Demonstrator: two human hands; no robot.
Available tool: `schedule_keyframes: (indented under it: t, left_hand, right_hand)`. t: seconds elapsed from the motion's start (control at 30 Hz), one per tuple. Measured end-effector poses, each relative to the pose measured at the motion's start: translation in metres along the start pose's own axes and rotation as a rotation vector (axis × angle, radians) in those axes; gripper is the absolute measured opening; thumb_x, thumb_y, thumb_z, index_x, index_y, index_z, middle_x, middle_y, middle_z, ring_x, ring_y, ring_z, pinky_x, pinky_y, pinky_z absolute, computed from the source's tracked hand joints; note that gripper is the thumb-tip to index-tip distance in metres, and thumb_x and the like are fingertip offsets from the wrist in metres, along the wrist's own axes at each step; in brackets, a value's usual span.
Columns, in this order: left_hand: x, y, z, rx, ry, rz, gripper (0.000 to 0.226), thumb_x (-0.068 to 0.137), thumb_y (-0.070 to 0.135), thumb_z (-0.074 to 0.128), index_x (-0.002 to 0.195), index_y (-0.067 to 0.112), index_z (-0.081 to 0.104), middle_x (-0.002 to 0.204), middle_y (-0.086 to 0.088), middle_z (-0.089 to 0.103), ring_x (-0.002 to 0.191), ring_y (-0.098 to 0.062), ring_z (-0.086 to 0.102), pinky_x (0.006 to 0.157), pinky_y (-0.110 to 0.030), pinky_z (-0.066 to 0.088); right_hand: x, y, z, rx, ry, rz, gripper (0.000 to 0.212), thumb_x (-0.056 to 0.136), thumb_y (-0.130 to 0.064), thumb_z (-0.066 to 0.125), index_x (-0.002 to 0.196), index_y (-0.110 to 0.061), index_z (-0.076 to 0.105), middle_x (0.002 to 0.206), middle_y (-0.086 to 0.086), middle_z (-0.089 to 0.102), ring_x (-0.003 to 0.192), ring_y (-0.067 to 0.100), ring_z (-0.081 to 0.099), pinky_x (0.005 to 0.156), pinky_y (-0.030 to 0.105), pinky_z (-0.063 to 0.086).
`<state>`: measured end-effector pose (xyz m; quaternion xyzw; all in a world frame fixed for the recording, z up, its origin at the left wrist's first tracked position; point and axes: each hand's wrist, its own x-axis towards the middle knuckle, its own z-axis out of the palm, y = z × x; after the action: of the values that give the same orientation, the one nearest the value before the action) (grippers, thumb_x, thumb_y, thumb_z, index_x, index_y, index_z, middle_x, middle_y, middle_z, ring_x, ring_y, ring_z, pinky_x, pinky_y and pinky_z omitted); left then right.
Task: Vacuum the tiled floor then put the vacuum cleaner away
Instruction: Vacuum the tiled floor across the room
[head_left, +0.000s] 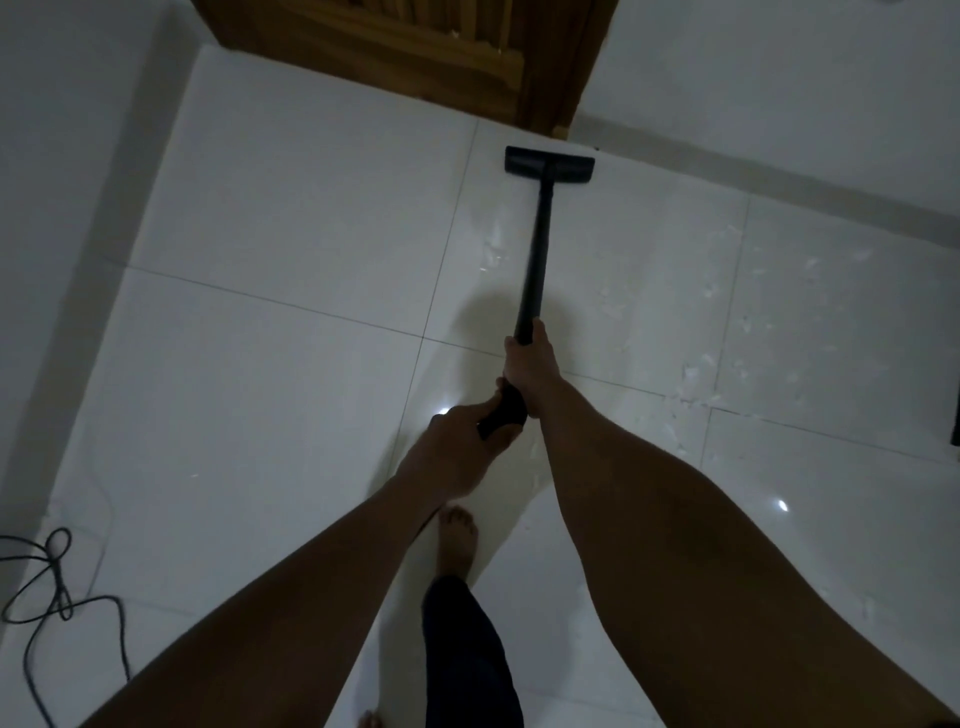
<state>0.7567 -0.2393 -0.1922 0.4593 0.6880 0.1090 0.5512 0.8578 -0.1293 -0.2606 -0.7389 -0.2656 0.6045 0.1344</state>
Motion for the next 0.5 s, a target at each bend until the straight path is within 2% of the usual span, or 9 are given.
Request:
schedule_keyframes:
  t: [0.1, 0.2, 0.27, 0.33, 0.4, 0.43, 0.5]
  left_hand:
    - [-0.009, -0.004, -0.001, 0.012, 0.0, 0.006, 0.048, 0.096, 0.052, 0.056, 0.142, 0.038, 0.052, 0.066, 0.018, 0.057, 0.043, 0.009, 0.055, 0.05, -0.015, 0.042]
    - [-0.029, -0.013, 0.0, 0.049, -0.007, -0.004, 0.049, 0.097, 0.053, 0.054, 0.144, 0.041, 0.048, 0.066, 0.017, 0.056, 0.042, 0.007, 0.053, 0.049, -0.014, 0.039]
    - [-0.049, -0.02, 0.001, 0.077, -0.009, -0.002, 0.049, 0.097, 0.054, 0.052, 0.144, 0.041, 0.046, 0.067, 0.019, 0.055, 0.045, 0.004, 0.049, 0.05, -0.014, 0.037]
    - [-0.071, -0.029, 0.005, 0.1, -0.022, 0.02, 0.048, 0.098, 0.052, 0.051, 0.145, 0.04, 0.046, 0.069, 0.019, 0.055, 0.05, 0.004, 0.049, 0.051, -0.015, 0.036]
    - [-0.097, -0.04, 0.01, 0.118, -0.025, 0.024, 0.046, 0.099, 0.053, 0.049, 0.144, 0.041, 0.046, 0.073, 0.016, 0.058, 0.054, 0.002, 0.051, 0.054, -0.017, 0.04]
    - [-0.111, -0.047, 0.012, 0.121, -0.029, 0.026, 0.046, 0.099, 0.053, 0.048, 0.143, 0.041, 0.047, 0.078, 0.012, 0.063, 0.058, -0.002, 0.055, 0.058, -0.021, 0.045]
    - [-0.139, -0.063, 0.019, 0.124, -0.037, 0.036, 0.046, 0.099, 0.055, 0.046, 0.143, 0.043, 0.046, 0.088, 0.004, 0.07, 0.066, -0.01, 0.063, 0.065, -0.027, 0.052]
  right_hand:
    - [-0.011, 0.005, 0.004, -0.014, 0.04, -0.015, 0.062, 0.106, -0.029, 0.048, 0.161, -0.039, 0.022, 0.103, 0.001, 0.057, 0.063, 0.017, 0.059, 0.05, 0.028, 0.056]
    - [-0.028, 0.019, 0.009, -0.026, 0.047, -0.012, 0.062, 0.106, -0.031, 0.049, 0.161, -0.04, 0.022, 0.1, -0.002, 0.056, 0.062, 0.017, 0.062, 0.045, 0.024, 0.053]
    - [-0.045, 0.032, 0.012, -0.032, 0.051, -0.019, 0.061, 0.106, -0.033, 0.049, 0.161, -0.041, 0.022, 0.096, -0.005, 0.056, 0.062, 0.018, 0.063, 0.047, 0.026, 0.055]
    - [-0.063, 0.047, 0.016, -0.041, 0.049, -0.039, 0.061, 0.106, -0.035, 0.048, 0.161, -0.041, 0.021, 0.097, -0.004, 0.058, 0.066, 0.02, 0.064, 0.059, 0.036, 0.062]
    - [-0.085, 0.065, 0.019, -0.054, 0.054, -0.065, 0.06, 0.107, -0.037, 0.047, 0.161, -0.041, 0.021, 0.106, 0.002, 0.063, 0.073, 0.023, 0.067, 0.075, 0.049, 0.064]
    - [-0.097, 0.075, 0.021, -0.058, 0.061, -0.076, 0.06, 0.107, -0.038, 0.047, 0.161, -0.041, 0.021, 0.112, 0.005, 0.064, 0.075, 0.024, 0.067, 0.077, 0.051, 0.063]
    - [-0.122, 0.096, 0.026, -0.055, 0.073, -0.098, 0.059, 0.107, -0.038, 0.047, 0.16, -0.042, 0.021, 0.112, 0.006, 0.066, 0.071, 0.023, 0.067, 0.072, 0.048, 0.064]
